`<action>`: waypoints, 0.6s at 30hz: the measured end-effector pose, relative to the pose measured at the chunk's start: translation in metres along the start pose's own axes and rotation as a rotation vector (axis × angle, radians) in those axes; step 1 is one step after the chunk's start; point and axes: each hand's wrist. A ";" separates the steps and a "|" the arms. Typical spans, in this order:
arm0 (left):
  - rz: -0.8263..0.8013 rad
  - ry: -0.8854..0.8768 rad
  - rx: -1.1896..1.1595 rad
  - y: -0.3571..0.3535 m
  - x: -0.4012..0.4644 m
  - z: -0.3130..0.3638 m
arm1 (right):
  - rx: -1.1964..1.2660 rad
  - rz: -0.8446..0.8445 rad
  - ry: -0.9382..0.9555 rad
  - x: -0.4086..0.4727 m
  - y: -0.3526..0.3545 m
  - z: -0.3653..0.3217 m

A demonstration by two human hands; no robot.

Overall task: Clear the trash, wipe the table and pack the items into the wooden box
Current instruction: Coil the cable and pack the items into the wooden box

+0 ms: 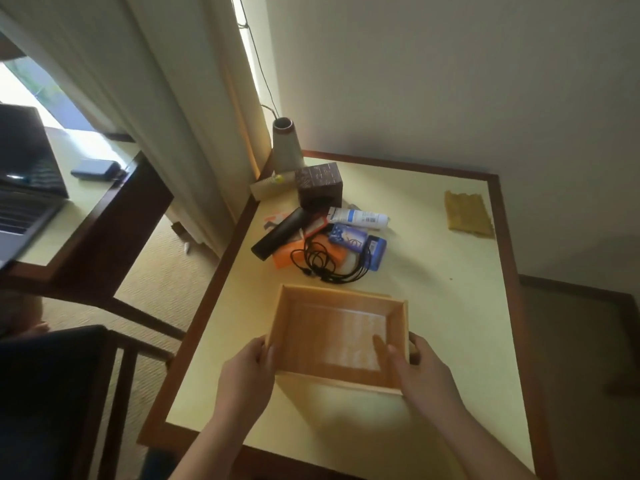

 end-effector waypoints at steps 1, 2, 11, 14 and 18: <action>-0.013 -0.005 0.005 0.002 0.004 0.000 | -0.008 0.008 -0.012 0.000 0.000 -0.003; -0.028 -0.003 0.014 0.003 0.008 -0.001 | -0.020 0.019 -0.032 0.000 -0.001 -0.006; -0.145 -0.020 -0.019 0.022 0.034 -0.006 | -0.121 0.292 0.190 0.022 0.005 -0.110; -0.224 -0.076 -0.002 0.024 0.046 -0.004 | -0.250 0.206 0.333 0.046 -0.012 -0.157; -0.226 -0.143 0.082 0.021 0.054 -0.004 | -0.348 0.075 0.449 0.077 -0.057 -0.206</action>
Point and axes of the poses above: each hand's wrist, its own x-axis towards the middle knuckle, its own y-axis out of the back of the hand, z = x × y, and after that the axes turned 7 degrees about -y, right-handed
